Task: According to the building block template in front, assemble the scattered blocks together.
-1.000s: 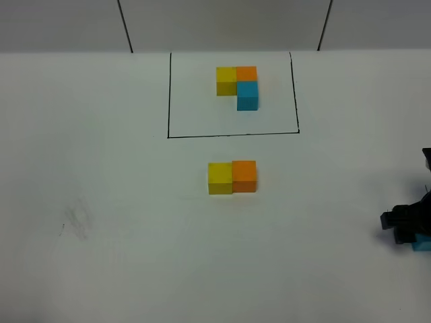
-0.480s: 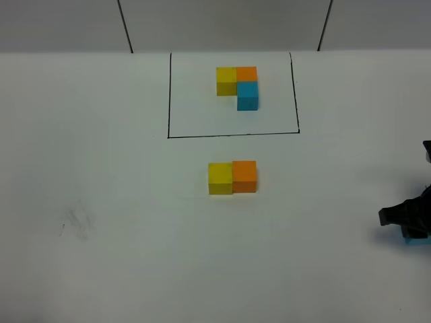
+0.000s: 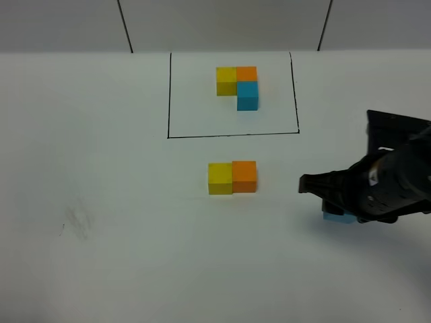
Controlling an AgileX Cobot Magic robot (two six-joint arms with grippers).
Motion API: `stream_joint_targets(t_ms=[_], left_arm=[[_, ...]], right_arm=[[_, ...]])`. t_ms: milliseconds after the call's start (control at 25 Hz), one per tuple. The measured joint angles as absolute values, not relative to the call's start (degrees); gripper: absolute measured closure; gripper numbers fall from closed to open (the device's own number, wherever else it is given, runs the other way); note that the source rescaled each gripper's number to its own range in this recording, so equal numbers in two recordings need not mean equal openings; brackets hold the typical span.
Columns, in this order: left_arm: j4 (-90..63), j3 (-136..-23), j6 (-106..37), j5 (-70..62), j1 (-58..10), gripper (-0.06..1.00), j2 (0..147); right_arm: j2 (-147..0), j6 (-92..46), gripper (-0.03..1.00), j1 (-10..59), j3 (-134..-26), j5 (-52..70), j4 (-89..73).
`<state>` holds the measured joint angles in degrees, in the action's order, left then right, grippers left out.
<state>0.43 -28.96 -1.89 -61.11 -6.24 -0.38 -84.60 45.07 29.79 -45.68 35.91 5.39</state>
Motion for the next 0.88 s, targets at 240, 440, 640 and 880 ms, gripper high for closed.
stream_joint_targets(t_ms=[240,440,640,880], left_arm=[[0.43,-28.96,-1.89,-61.11,-6.24,0.28,-0.38],[0.43,-28.96,-1.89,-61.11,-6.24,0.28,-0.38],[0.43,-28.96,-1.89,-61.11,-6.24,0.28,-0.38],[0.43,-28.96,-1.89,-61.11,-6.24,0.28,-0.38]], right_arm=[[-96.83,58.6,0.7,39.95,-58.34,47.09,13.9],[-105.35,58.94,0.7,44.7,-66.58,48.37,14.28],[-110.71,58.21,0.7,46.47,-70.35,44.8,13.7],[-114.48,57.28,0.7,46.47,-70.95,41.97,13.03]])
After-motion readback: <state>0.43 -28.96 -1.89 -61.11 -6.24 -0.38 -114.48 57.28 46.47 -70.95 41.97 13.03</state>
